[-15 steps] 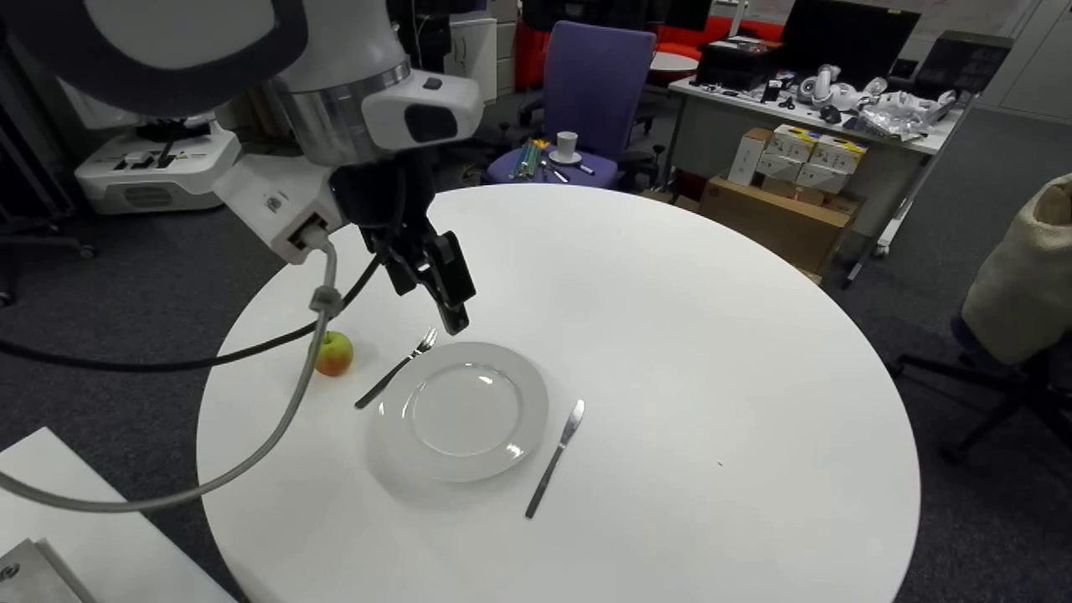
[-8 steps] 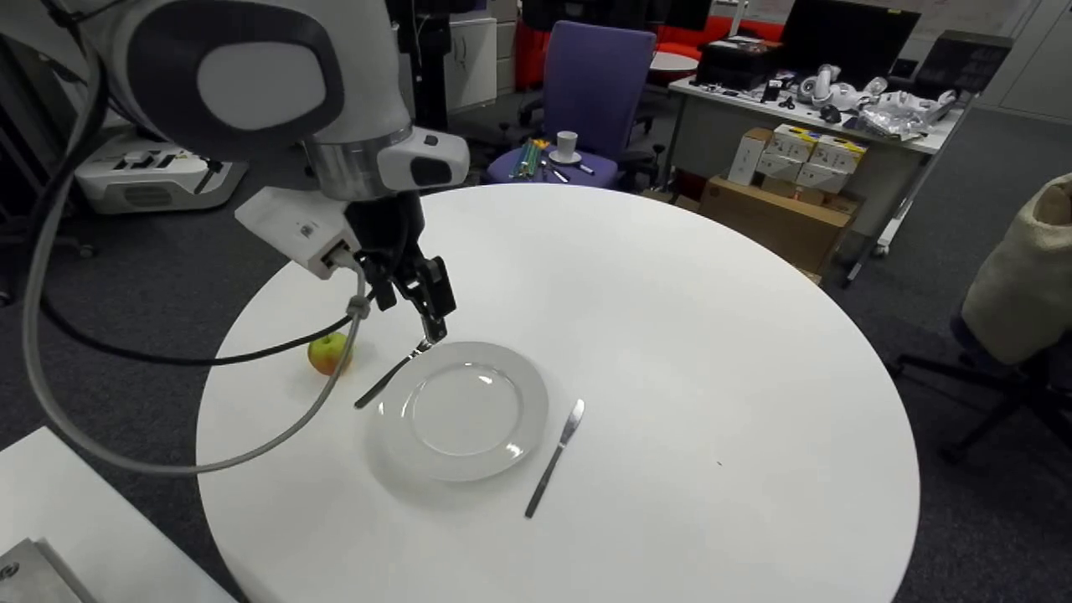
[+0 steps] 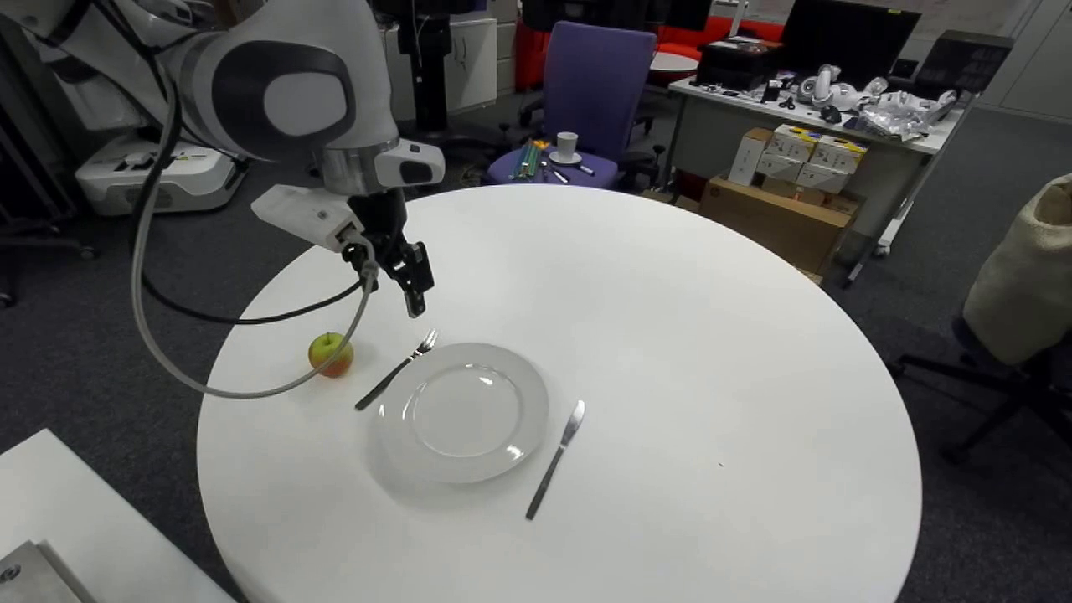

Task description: Pick up the red apple and put on the white plate

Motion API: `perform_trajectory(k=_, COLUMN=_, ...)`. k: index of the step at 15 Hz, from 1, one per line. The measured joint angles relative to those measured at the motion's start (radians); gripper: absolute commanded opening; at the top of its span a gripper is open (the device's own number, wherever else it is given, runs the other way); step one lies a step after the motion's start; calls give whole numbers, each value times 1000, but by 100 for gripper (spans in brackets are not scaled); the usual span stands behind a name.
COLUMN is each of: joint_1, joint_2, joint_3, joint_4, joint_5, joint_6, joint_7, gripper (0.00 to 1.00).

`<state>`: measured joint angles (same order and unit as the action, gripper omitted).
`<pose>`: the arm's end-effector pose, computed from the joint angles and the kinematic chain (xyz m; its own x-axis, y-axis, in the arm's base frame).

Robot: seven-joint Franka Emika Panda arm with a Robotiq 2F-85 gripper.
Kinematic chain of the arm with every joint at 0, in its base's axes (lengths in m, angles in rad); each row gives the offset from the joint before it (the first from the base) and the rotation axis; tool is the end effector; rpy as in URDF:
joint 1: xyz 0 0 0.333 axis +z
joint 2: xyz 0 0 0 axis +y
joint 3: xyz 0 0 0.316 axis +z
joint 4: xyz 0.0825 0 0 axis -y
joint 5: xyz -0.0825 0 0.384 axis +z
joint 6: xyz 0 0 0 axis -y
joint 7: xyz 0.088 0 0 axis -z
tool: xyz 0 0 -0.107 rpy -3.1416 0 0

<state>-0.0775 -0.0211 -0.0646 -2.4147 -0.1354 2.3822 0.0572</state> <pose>0.4793 -0.0699 0.3173 0.9949 -0.1008 -0.0106 -0.0994 -0.9909 0.0912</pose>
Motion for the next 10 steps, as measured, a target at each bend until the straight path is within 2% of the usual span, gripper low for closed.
perform_trajectory(k=6, joint_1=60, joint_2=102, joint_3=62, joint_4=76, joint_5=146, joint_6=0, joint_7=2, gripper=100)
perform_trajectory(k=10, joint_1=65, joint_2=115, joint_3=64, joint_4=79, joint_5=148, joint_6=0, joint_7=6, gripper=100)
